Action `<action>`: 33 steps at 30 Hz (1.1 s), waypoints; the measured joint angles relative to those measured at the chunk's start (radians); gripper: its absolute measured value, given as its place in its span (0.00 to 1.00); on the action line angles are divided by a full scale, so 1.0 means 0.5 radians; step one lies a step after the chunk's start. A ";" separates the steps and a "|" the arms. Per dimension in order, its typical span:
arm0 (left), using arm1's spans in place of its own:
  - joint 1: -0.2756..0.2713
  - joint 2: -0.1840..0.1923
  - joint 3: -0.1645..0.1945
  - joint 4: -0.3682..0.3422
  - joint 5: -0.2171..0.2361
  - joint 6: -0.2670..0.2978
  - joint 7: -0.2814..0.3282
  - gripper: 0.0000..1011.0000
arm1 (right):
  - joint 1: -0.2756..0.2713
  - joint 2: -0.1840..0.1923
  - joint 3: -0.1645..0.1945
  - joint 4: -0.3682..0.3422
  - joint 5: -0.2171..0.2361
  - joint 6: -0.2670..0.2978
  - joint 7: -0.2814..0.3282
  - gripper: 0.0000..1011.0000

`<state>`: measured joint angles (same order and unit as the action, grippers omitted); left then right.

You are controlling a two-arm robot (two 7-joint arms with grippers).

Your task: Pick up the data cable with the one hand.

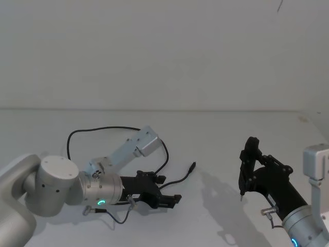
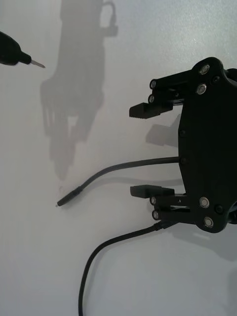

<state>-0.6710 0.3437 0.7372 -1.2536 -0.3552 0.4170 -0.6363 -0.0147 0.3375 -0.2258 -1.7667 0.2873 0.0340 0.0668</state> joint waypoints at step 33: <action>0.013 -0.005 -0.041 0.003 0.054 -0.021 0.037 0.03 | 0.000 0.000 0.000 0.000 0.000 0.000 0.000 0.28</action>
<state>-0.6645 0.3412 0.7166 -1.2521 -0.3284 0.4067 -0.6179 -0.0146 0.3375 -0.2258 -1.7667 0.2872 0.0340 0.0668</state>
